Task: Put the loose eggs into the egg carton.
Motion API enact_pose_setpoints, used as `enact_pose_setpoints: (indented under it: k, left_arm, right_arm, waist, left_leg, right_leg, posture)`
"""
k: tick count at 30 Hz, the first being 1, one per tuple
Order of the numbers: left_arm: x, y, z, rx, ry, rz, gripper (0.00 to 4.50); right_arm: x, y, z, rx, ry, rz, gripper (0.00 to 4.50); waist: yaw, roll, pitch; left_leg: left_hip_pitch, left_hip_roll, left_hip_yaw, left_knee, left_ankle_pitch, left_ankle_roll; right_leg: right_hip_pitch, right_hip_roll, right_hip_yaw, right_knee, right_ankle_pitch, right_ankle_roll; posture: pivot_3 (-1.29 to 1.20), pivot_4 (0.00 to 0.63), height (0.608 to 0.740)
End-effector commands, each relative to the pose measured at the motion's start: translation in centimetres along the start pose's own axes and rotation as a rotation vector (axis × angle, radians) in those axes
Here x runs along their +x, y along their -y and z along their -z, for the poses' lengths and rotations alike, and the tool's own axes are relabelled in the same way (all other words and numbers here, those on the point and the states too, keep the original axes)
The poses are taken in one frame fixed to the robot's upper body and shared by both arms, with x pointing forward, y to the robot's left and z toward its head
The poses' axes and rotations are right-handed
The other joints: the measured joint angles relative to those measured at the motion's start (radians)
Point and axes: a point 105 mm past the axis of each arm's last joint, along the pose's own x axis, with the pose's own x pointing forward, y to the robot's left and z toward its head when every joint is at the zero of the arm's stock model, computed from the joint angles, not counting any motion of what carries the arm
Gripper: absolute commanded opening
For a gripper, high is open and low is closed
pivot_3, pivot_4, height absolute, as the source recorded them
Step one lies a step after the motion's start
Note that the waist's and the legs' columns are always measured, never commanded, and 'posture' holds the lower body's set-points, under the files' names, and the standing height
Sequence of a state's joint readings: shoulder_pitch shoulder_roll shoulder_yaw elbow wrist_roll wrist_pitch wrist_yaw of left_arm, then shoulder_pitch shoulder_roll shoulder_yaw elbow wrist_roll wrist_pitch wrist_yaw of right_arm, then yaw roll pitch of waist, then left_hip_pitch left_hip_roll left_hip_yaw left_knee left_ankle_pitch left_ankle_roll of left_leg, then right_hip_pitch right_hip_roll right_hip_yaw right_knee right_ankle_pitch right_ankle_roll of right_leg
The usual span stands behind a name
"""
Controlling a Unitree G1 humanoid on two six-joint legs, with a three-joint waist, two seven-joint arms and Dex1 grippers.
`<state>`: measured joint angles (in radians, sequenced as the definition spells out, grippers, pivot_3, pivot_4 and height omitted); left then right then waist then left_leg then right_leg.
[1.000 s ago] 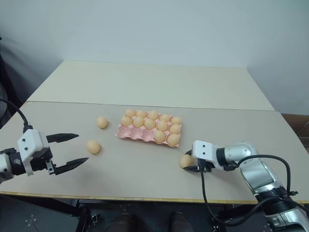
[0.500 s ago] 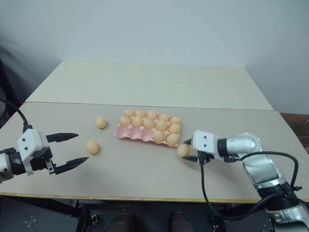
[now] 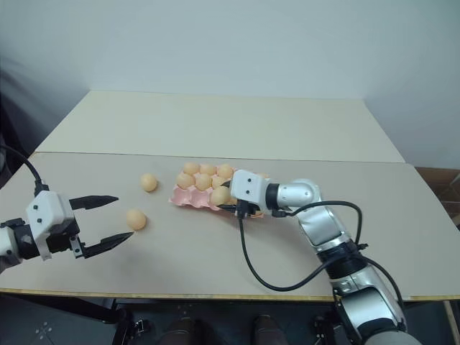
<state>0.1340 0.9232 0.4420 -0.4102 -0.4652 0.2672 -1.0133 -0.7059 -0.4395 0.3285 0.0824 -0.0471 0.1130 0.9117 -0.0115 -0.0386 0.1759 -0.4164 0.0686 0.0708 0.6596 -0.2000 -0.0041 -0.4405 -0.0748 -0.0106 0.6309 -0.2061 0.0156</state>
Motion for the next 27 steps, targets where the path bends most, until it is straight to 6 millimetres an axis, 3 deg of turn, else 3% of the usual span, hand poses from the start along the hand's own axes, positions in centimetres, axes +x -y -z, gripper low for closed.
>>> enact_pose_setpoints:
  k: [1, 7, 14, 21, 25, 27]
  left_arm:
    - [-0.4, 0.1, -1.0, 0.026, 0.022, -0.022, 4.5]
    - [-0.5, 0.3, -0.8, 0.021, 0.016, -0.029, 4.5]
    - [-0.3, 0.1, -0.7, 0.009, 0.015, -0.04, 4.5]
    - [-0.7, -0.2, -0.3, 0.013, -0.001, -0.051, 4.5]
    - [-0.9, -0.3, -0.2, 0.008, -0.006, -0.055, 4.5]
    - [-1.1, -0.3, 0.0, 0.006, -0.017, -0.057, 4.5]
  right_arm:
    - [0.6, 1.3, -0.1, -0.09, -0.013, 0.066, 2.32]
    - [1.9, 1.5, -0.1, -0.128, 0.003, 0.061, 2.32]
    - [2.2, 1.4, -0.3, -0.172, 0.008, 0.051, 4.49]
    - [0.5, 1.4, -0.6, -0.179, 0.007, 0.05, 4.49]
    - [-1.7, 1.6, -1.4, -0.173, 0.028, 0.068, 4.49]
    - [-3.8, 1.3, -1.3, -0.152, 0.017, 0.046, 4.49]
  waist:
    - [-0.001, 0.0, 0.0]
    - [-0.003, 0.0, 0.0]
    - [-0.006, 0.0, 0.0]
    - [-0.004, 0.0, 0.0]
    - [-0.002, 0.0, 0.0]
    - [0.0, 0.0, 0.0]
  left_leg:
    - [0.0, 0.0, 0.0, 0.0, 0.0, 0.0]
    - [0.0, 0.0, 0.0, 0.0, 0.0, 0.0]
    - [0.0, 0.0, 0.0, 0.0, 0.0, 0.0]
    - [0.0, 0.0, 0.0, 0.0, 0.0, 0.0]
    - [0.0, 0.0, 0.0, 0.0, 0.0, 0.0]
    - [0.0, 0.0, 0.0, 0.0, 0.0, 0.0]
  right_leg:
    - [0.0, 0.0, 0.0, 0.0, 0.0, 0.0]
    - [0.0, 0.001, 0.0, 0.001, 0.0, 0.0]
    - [0.0, 0.001, 0.0, 0.001, 0.0, -0.001]
    - [0.0, 0.0, 0.0, 0.001, 0.0, 0.0]
    - [0.0, 0.0, 0.0, 0.0, 0.0, 0.0]
    - [0.0, 0.0, 0.0, 0.0, 0.0, 0.0]
  posture:
    - [0.0, 0.15, 0.74]
    - [0.0, 0.15, 0.74]
    - [0.0, 0.15, 0.74]
    - [0.0, 0.15, 0.74]
    - [0.0, 0.15, 0.74]
    - [0.0, 0.15, 0.74]
